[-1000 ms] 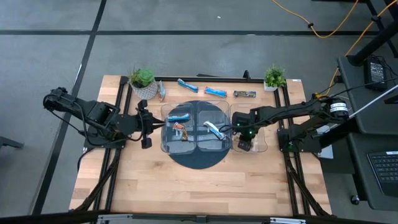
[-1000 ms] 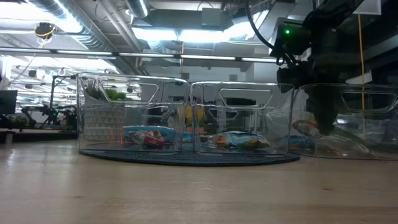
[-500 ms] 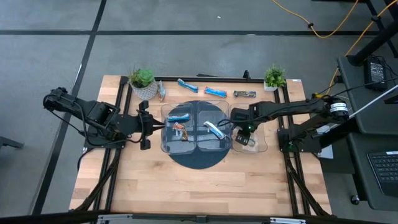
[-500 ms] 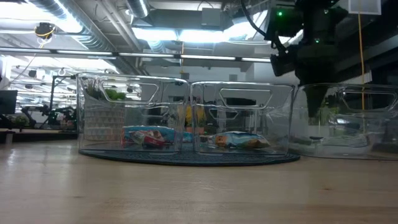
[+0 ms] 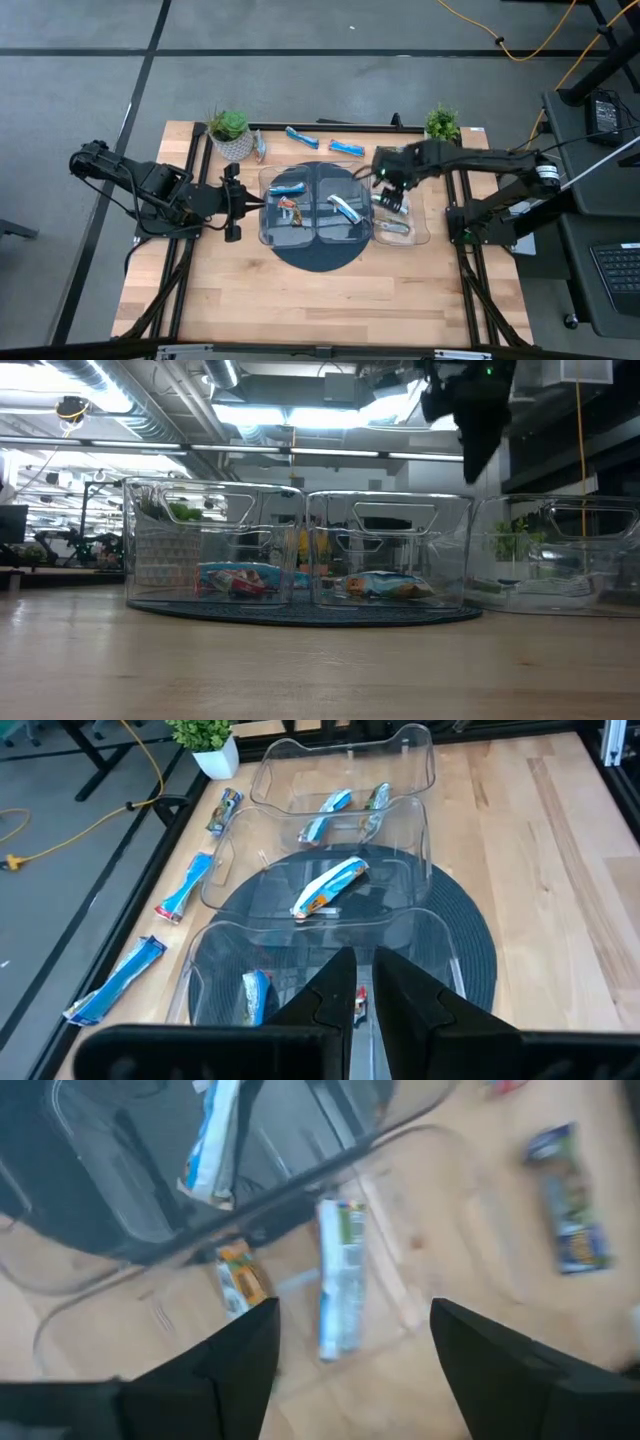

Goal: Pick and place Granola Bars by type
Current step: Put the blue granola bar into the center transparent bin

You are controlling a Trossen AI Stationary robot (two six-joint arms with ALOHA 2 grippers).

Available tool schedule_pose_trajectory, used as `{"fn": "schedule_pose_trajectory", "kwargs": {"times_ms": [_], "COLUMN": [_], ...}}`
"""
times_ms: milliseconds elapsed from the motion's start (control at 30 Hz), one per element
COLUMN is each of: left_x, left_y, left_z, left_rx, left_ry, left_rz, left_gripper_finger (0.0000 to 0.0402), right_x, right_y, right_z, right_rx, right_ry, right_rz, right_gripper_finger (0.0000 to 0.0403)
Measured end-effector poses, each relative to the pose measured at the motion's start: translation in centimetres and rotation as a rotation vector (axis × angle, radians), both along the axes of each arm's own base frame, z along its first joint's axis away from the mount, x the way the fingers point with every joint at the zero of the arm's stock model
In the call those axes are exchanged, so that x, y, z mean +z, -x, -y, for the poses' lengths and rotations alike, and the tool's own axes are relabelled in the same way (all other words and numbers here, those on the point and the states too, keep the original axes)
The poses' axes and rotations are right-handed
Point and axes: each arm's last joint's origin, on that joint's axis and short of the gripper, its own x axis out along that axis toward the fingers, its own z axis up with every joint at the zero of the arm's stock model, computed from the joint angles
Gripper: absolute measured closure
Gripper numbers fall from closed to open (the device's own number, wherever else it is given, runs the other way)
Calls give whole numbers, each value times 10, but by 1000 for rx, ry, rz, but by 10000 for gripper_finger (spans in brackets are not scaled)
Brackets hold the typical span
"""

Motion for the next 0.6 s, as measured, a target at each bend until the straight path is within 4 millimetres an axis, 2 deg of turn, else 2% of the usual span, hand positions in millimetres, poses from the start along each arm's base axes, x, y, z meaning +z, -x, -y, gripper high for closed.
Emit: {"fn": "schedule_pose_trajectory", "kwargs": {"times_ms": [167, 367, 500, 600], "left_x": [0, 1, 1, 2], "left_y": [0, 0, 0, 1], "left_z": [0, -2, -4, -5], "left_rx": [6, 70, 140, 200], "left_ry": [-1, -14, -29, -25], "left_rz": [2, 23, 48, 72], "left_gripper_finger": [371, 370, 370, 370], "right_x": [46, 91, 107, 108], "right_y": [11, 36, 56, 65], "right_z": [26, 79, 113, 134], "right_rx": [89, 149, 135, 126], "right_ry": [47, 184, 263, 252], "right_rz": [6, 74, 117, 206], "right_gripper_finger": [145, 152, 149, 134]}}
